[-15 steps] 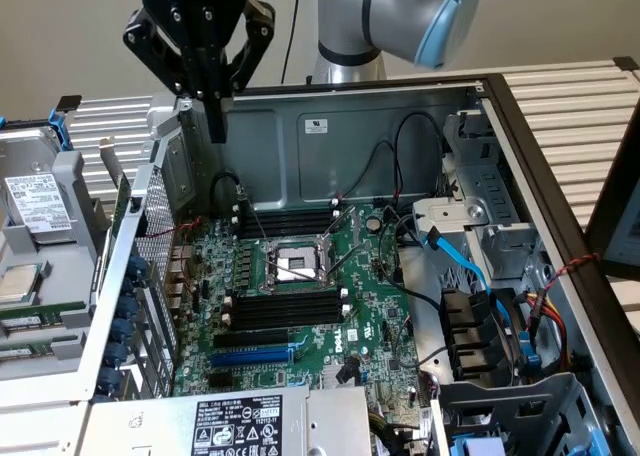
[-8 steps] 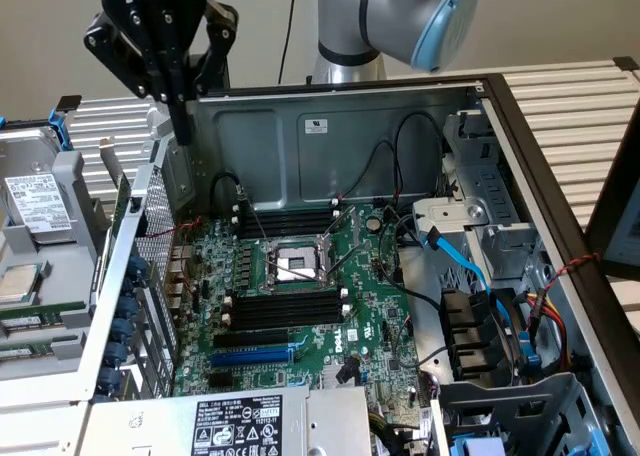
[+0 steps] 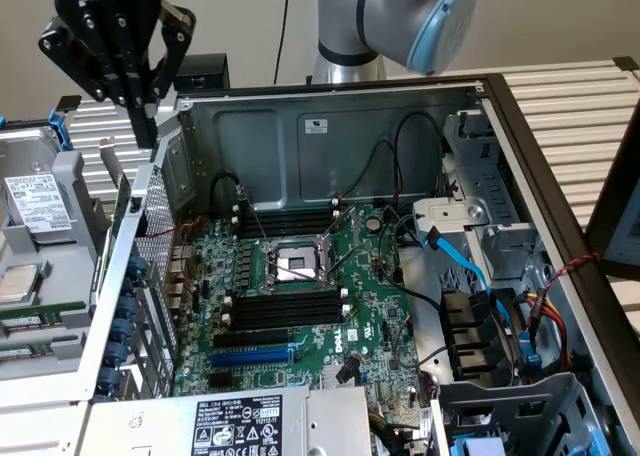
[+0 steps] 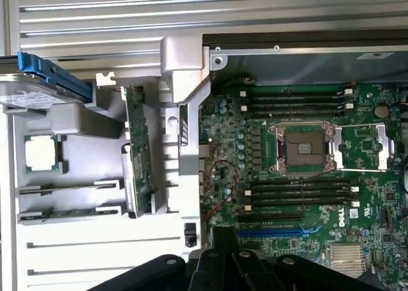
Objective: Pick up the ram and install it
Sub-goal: 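Reach for the ram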
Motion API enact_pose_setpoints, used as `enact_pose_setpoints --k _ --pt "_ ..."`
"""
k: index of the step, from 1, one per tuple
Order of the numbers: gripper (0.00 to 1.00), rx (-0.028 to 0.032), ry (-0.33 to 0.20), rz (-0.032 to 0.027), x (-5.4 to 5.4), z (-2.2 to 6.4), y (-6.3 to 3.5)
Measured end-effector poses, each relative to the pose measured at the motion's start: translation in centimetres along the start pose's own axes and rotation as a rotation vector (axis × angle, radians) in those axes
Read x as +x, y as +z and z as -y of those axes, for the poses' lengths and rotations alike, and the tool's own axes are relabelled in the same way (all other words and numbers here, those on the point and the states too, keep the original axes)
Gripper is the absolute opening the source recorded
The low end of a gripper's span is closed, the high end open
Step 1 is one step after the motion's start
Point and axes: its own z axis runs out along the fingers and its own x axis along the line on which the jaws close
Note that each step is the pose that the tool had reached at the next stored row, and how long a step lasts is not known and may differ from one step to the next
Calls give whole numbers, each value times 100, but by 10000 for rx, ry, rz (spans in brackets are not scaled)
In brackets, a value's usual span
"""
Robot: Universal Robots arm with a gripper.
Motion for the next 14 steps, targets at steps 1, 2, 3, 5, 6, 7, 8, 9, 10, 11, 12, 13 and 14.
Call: enact_pose_setpoints --k 1,2,3,5,6,7,8,9,10,11,12,13,14 --pt "11 0 0 0 45 4 -1" --pt "11 0 -1 0 92 7 -2" --pt "11 -1 -1 0 137 11 -2" --pt "11 1 1 0 243 18 -5" --pt "11 0 1 0 288 22 -6" --pt "11 0 0 0 332 25 -6" --pt "11 0 1 0 378 29 -7" --pt "11 1 1 0 424 32 -8" --pt "11 1 2 -1 469 35 -9" --pt "11 0 3 0 512 39 -9" --pt "11 0 2 0 556 42 -10" --pt "11 0 2 0 591 45 -11" --pt "11 0 2 0 625 47 -12"
